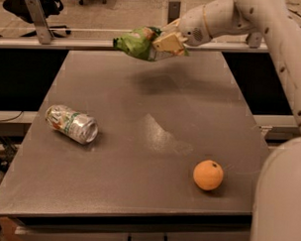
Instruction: Pick green rice chip bag
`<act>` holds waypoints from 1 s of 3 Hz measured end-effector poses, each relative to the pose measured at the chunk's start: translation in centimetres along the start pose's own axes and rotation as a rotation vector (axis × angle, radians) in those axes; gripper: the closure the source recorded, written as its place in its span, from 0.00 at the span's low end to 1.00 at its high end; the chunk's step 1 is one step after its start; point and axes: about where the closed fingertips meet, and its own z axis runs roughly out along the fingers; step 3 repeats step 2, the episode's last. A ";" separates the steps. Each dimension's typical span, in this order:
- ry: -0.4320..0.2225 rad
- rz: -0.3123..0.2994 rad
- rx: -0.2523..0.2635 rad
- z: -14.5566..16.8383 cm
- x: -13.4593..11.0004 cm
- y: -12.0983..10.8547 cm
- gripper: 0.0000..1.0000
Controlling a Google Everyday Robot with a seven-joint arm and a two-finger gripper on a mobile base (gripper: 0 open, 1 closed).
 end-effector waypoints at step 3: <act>-0.072 -0.043 -0.022 -4.3 -2.1 3.5 1.00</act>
Offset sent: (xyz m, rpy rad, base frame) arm -0.0387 -0.0103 0.0292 0.0466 -0.0375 0.0481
